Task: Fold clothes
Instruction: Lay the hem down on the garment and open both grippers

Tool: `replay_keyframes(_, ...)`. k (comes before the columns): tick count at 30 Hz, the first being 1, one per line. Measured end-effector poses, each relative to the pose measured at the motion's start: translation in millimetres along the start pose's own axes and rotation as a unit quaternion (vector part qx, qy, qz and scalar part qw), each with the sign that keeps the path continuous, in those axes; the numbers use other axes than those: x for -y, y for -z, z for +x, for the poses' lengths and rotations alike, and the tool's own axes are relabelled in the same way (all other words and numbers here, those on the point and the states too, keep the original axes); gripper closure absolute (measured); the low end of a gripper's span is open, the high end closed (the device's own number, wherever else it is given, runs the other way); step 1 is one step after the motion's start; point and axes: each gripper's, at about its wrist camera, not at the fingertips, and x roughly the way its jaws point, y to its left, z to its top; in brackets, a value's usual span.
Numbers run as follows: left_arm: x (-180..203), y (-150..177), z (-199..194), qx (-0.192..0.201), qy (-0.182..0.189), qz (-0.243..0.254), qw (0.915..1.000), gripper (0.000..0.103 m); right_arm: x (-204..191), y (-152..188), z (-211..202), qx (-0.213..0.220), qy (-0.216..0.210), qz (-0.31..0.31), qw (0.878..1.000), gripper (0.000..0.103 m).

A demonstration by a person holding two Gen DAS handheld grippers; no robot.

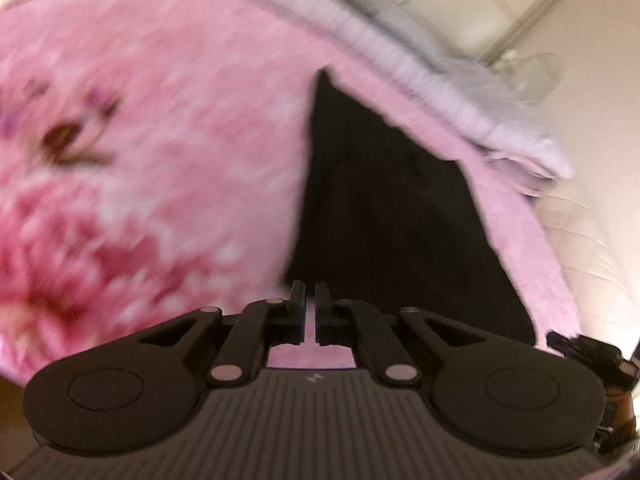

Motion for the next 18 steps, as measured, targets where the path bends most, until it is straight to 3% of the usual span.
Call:
replay_keyframes(4, 28, -2, 34, 0.000, -0.004, 0.074, 0.9972, 0.101, -30, 8, 20, 0.003, -0.017, -0.096, 0.995, 0.081)
replay_keyframes(8, 22, -3, 62, -0.018, -0.030, 0.080, 0.9962, 0.101, -37, 26, 44, -0.027, 0.017, -0.147, 0.989, 0.081)
replay_keyframes(11, 27, -22, 57, -0.010, -0.019, 0.100, 0.9948, 0.101, -36, 20, 40, -0.039, 0.007, -0.147, 0.988, 0.081)
replay_keyframes(13, 31, -35, 55, -0.005, -0.012, 0.113, 0.9935, 0.083, -33, 3, 41, -0.029, -0.019, -0.141, 0.989, 0.081)
replay_keyframes(14, 33, -42, 55, -0.001, -0.008, 0.119, 0.9928, 0.079, -32, -7, 46, -0.024, -0.032, -0.136, 0.990, 0.080)
replay_keyframes(18, 44, -76, 91, -0.005, 0.007, 0.134, 0.9909, 0.076, -26, -46, 89, -0.030, -0.073, -0.102, 0.992, 0.068)
